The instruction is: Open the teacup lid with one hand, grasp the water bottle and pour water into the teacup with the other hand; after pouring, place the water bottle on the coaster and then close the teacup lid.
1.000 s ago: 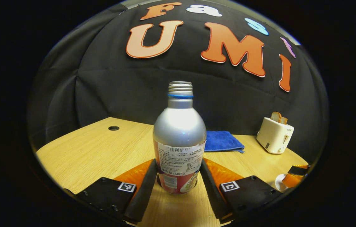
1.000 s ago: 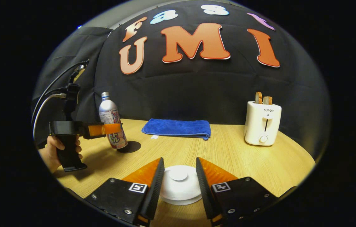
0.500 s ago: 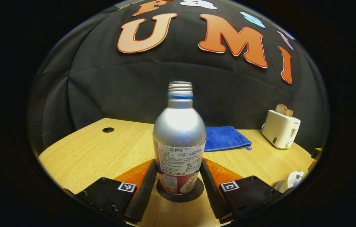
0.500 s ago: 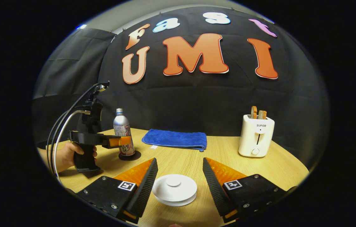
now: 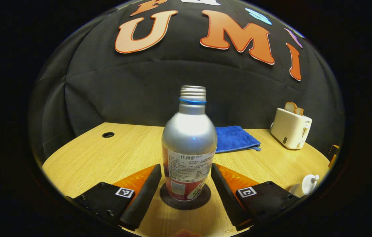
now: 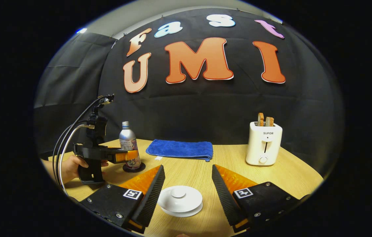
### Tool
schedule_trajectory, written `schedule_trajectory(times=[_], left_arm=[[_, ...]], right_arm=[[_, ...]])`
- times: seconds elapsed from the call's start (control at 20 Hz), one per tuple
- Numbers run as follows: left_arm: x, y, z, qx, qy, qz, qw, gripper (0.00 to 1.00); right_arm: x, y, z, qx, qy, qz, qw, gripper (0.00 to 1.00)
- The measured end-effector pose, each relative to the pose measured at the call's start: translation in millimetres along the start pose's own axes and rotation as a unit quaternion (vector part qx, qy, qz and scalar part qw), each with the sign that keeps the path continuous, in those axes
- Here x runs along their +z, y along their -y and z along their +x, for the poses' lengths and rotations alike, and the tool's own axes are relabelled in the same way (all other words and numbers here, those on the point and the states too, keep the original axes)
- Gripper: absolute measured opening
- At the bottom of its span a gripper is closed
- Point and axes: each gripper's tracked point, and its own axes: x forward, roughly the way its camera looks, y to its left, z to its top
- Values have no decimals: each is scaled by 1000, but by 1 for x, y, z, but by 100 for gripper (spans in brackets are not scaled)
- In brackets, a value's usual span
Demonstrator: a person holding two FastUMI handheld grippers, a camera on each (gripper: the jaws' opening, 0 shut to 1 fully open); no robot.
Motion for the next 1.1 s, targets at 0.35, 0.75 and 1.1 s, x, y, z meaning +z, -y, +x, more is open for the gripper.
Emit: schedule_trajectory(times=[0.35, 0.75, 1.1], left_arm=[[22, -3, -59, -2, 48, 11, 999, 99], [87, -19, -165, 35, 162, 19, 986, 98], [103, -15, -215, 46, 199, 4, 979, 98]], right_arm=[[22, -12, -22, 0, 23, -13, 1000, 86], [68, -18, -43, -29, 75, -18, 997, 86], [73, -12, -47, -64, 82, -48, 993, 86]])
